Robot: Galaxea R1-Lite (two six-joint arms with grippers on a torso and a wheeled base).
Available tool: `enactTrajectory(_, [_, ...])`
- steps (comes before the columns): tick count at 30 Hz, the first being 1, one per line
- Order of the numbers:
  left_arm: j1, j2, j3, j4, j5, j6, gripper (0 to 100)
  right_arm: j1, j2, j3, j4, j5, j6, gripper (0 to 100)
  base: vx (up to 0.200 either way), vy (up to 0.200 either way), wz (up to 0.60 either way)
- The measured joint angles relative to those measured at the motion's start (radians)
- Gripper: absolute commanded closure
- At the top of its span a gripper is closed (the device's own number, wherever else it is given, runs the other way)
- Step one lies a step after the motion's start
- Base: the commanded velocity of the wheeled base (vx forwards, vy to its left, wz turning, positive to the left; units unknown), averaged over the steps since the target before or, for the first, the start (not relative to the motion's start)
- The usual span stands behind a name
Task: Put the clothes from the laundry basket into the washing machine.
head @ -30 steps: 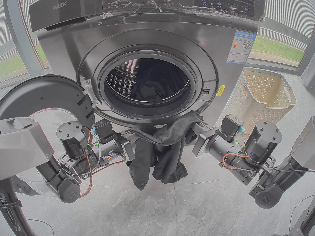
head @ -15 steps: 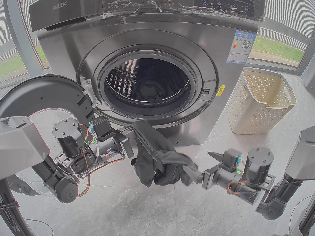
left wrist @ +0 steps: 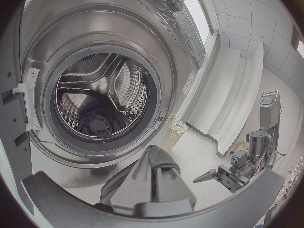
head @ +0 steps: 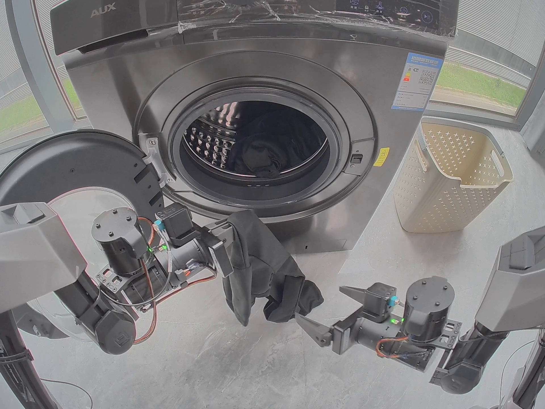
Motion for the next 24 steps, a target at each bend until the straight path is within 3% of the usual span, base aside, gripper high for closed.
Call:
enactTrajectory(16, [-0.005,0.0,-0.005,0.0,0.011,0.0,100,0.059,0.146,-0.451,0.001,0.052,-0.051,0,0.0,0.0,0.0])
enactTrajectory(24, [-0.005,0.0,-0.008,0.0,0.012,0.0,100,0.043,0.234,-0.576,0.007,0.059,-0.063,0,0.0,0.0,0.0])
